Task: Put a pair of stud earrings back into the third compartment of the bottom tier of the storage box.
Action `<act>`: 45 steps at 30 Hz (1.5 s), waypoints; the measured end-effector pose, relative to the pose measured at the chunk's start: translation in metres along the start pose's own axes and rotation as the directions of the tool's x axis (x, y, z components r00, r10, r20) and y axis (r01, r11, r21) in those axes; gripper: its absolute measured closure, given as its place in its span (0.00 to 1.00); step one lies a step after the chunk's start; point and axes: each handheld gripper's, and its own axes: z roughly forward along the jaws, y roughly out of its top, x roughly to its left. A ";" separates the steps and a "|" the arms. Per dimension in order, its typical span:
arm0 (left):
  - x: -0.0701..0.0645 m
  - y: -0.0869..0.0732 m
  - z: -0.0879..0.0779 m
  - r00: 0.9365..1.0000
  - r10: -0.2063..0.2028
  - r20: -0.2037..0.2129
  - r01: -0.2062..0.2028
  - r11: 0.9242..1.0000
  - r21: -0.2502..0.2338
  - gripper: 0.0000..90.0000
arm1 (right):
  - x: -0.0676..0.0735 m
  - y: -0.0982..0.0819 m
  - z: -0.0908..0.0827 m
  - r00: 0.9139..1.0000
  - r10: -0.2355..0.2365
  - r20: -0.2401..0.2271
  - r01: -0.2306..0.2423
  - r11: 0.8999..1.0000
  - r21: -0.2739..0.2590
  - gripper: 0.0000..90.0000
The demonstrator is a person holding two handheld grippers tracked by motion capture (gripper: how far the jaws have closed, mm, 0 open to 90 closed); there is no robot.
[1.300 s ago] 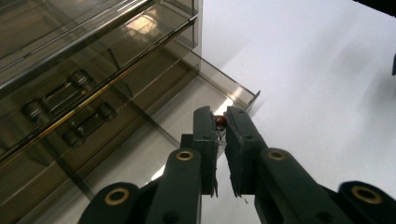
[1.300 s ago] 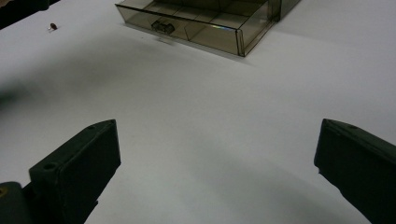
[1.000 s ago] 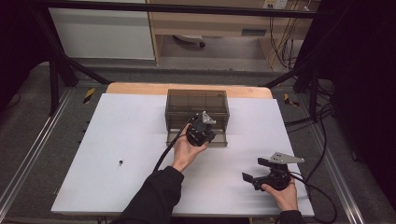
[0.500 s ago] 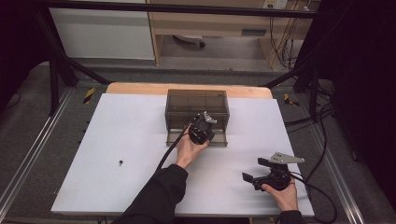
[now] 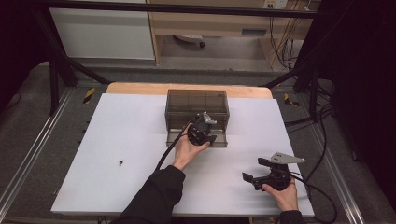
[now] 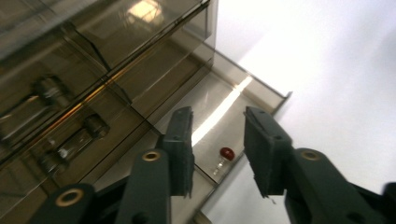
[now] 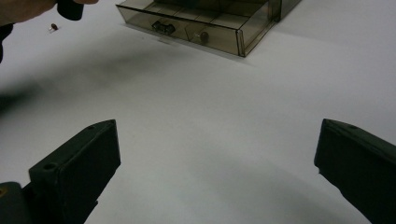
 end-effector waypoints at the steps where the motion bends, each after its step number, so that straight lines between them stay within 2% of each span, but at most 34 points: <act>1: 0.000 0.000 0.000 1.000 0.000 0.000 0.000 1.000 0.000 0.65 | 0.000 0.000 0.000 1.000 0.000 0.000 0.000 1.000 0.000 0.01; 3: -0.001 -0.002 -0.013 1.000 0.010 0.006 -0.010 1.000 -0.021 0.60 | 0.000 0.000 0.001 1.000 -0.001 0.002 0.001 1.000 0.000 0.01; 4: -0.001 -0.002 -0.013 1.000 0.010 0.006 -0.010 1.000 -0.021 0.58 | 0.000 0.000 0.001 1.000 -0.001 0.002 0.001 1.000 0.000 0.01; 5: -0.001 -0.005 -0.021 1.000 0.001 0.021 0.000 0.999 -0.040 0.55 | 0.000 0.000 0.001 1.000 -0.001 0.002 0.001 1.000 0.000 0.01; 6: -0.001 -0.005 -0.021 1.000 0.001 0.021 0.000 0.999 -0.040 0.52 | 0.000 0.000 0.001 1.000 -0.001 0.002 0.001 1.000 0.001 0.01; 8: 0.000 -0.011 -0.032 1.000 0.010 0.019 -0.009 0.998 -0.056 0.46 | 0.000 0.000 0.001 1.000 -0.001 0.002 0.001 1.000 0.002 0.01; 13: 0.006 -0.025 -0.047 1.000 -0.009 0.013 0.010 0.999 -0.046 0.35 | 0.000 0.000 0.001 1.000 0.002 0.003 -0.002 1.000 0.005 0.01; 22: 0.017 -0.045 -0.079 1.000 -0.014 -0.014 0.013 0.998 -0.059 0.19 | 0.000 -0.001 0.002 1.000 -0.001 0.005 0.001 1.000 0.011 0.01; 26: 0.023 -0.056 -0.090 1.000 -0.024 -0.020 0.022 0.997 -0.077 0.17 | 0.000 -0.001 0.002 1.000 0.000 0.007 0.000 1.000 0.013 0.01; 30: 0.028 -0.064 -0.097 0.999 -0.034 -0.033 0.032 0.997 -0.073 0.13 | 0.000 -0.001 0.003 1.000 -0.001 0.009 0.001 1.000 0.015 0.01; 34: 0.034 -0.076 -0.104 0.998 -0.045 -0.054 0.041 0.996 -0.078 0.10 | 0.000 -0.001 0.003 1.000 -0.001 0.010 0.001 1.000 0.013 0.01; 36: 0.038 -0.085 -0.110 0.995 -0.052 -0.080 0.046 0.996 -0.074 0.09 | 0.000 -0.001 0.003 1.000 -0.001 0.010 0.001 1.000 0.014 0.01; 45: 0.049 -0.108 -0.127 0.993 -0.077 -0.090 0.068 0.994 -0.090 0.08 | 0.000 -0.002 0.003 1.000 0.000 0.010 0.000 1.000 0.018 0.01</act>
